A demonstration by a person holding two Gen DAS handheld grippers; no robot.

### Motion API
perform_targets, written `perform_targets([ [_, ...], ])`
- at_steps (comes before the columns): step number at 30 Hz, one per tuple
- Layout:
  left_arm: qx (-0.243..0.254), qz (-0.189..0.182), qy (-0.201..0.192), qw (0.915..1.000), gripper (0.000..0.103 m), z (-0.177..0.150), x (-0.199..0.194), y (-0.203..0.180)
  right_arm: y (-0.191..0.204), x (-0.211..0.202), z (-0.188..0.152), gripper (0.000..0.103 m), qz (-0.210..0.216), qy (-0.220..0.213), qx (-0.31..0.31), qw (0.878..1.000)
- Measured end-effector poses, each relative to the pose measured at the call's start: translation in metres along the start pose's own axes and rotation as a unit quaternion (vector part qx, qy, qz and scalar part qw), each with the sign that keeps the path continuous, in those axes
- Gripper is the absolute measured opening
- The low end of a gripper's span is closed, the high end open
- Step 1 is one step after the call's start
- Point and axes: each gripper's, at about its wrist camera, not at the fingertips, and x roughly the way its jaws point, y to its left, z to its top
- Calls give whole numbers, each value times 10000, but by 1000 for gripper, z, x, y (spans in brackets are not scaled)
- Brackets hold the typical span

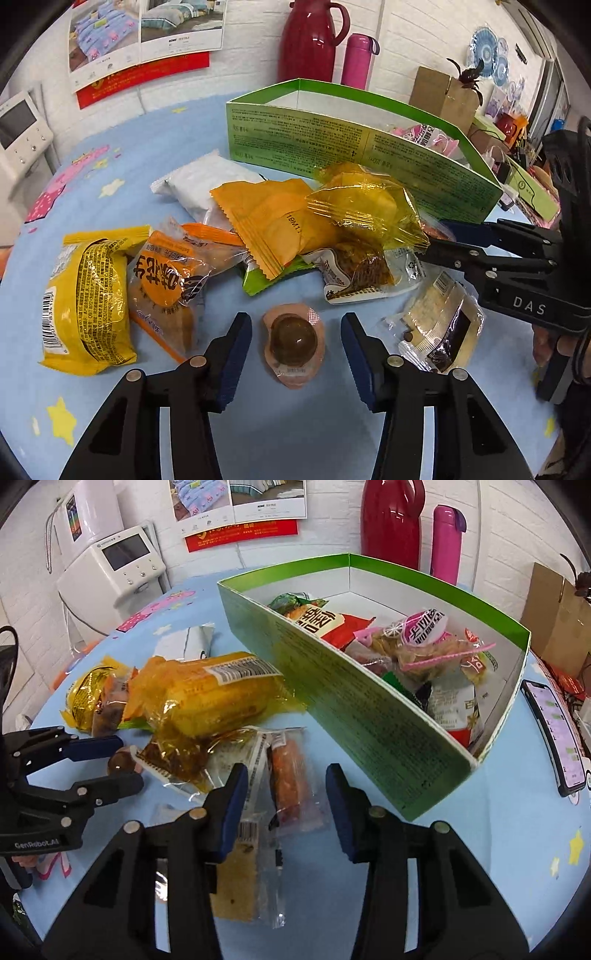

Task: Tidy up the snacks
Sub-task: 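Grasp a round brown jelly cup with left tool while right tool grasps a sausage pack, then carry both items into the green box and open both tools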

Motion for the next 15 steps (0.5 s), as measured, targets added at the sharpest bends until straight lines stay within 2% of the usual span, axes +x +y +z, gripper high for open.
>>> perform_targets([
  [1, 44, 26, -13, 10000, 51, 0, 0, -1, 0, 4, 1, 46, -8, 71, 21, 10000],
  [3, 163, 144, -43, 9998, 48, -1, 0, -4, 0, 3, 0, 38, -11, 69, 47, 10000],
  [4, 248, 253, -60, 9994, 40, -2, 1, -7, -1, 2, -1, 23, -108, 54, 57, 9999],
  [5, 308, 222, -87, 9992, 33, -2, 0, -9, -2, 0, -2, 23, -102, 58, 94, 9999],
  [10, 244, 190, -120, 9994, 31, -7, -12, -17, -3, -24, -15, 23, 121, -183, 276, 9994],
  [15, 325, 35, -475, 9983, 31, -5, -49, -28, 0, -61, -15, 23, 262, -665, 325, 9969],
])
